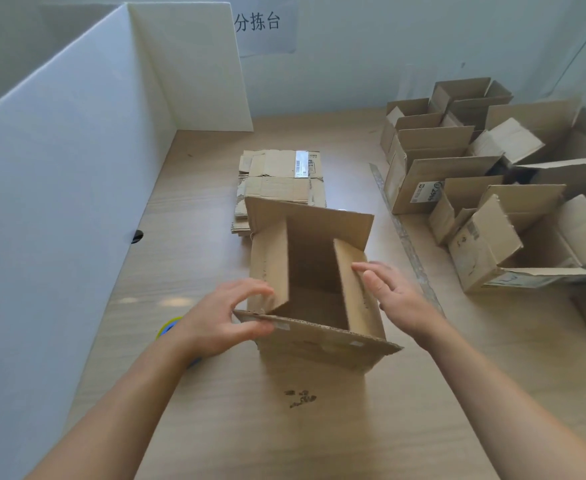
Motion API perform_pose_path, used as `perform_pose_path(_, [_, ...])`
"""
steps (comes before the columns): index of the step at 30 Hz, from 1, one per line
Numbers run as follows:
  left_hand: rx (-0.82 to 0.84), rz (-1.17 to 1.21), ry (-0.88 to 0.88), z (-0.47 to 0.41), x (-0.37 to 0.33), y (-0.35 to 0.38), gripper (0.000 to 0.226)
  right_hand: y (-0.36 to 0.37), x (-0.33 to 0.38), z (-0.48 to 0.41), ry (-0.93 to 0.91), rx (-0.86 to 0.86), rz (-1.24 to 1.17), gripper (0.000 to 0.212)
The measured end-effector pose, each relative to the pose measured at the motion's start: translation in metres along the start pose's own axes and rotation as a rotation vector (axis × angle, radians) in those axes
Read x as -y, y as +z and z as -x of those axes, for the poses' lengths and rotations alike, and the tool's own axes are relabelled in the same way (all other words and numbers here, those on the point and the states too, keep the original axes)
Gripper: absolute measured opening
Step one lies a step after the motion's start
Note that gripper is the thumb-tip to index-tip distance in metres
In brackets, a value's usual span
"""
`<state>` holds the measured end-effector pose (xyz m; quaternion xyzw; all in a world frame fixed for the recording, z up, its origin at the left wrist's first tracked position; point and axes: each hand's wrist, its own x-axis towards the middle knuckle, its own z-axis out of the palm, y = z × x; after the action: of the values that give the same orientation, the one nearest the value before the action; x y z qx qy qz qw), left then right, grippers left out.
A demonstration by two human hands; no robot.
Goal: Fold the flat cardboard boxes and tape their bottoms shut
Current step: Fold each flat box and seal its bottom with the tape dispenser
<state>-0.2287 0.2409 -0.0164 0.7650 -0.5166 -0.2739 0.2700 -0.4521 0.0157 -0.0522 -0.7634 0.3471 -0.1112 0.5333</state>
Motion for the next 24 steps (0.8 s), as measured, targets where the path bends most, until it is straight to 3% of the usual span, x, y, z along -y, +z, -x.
perform_pose_path(3, [0.103,0.040,-0.062,-0.005,0.002,0.000,0.046,0.006,-0.011,-0.009,0.025,0.051,0.175,0.032])
perform_pose_path(6, [-0.003,0.310,-0.196,-0.006,0.009,0.008,0.044,0.010,-0.017,-0.019,0.066,-0.003,0.269,0.021])
perform_pose_path(8, [-0.204,0.406,-0.264,-0.010,0.013,0.022,0.054,0.009,-0.015,-0.023,0.093,-0.065,0.052,0.022])
perform_pose_path(10, [-0.351,0.349,-0.308,-0.015,0.017,0.040,0.063,0.005,-0.008,-0.025,0.099,-0.145,-0.258,0.034])
perform_pose_path(12, [-0.374,0.353,-0.367,-0.019,0.019,0.056,0.069,0.000,0.001,-0.029,0.089,-0.179,-0.482,0.050])
perform_pose_path(14, [-0.355,0.415,-0.391,-0.020,0.020,0.069,0.074,-0.005,0.007,-0.038,0.086,-0.131,-0.559,0.060])
perform_pose_path(19, [-0.416,0.472,-0.430,-0.024,0.020,0.079,0.073,-0.003,0.011,-0.048,0.127,-0.027,-0.402,0.057])
perform_pose_path(22, [-0.428,0.508,-0.463,-0.027,0.015,0.081,0.065,0.010,-0.005,-0.040,0.045,-0.062,-0.103,0.022])
perform_pose_path(23, [-0.424,0.529,-0.459,-0.026,0.012,0.083,0.064,0.013,-0.012,-0.036,-0.012,-0.051,0.034,0.024])
perform_pose_path(24, [-0.415,0.540,-0.445,-0.026,0.009,0.084,0.064,0.015,-0.019,-0.032,-0.053,-0.042,0.122,0.039])
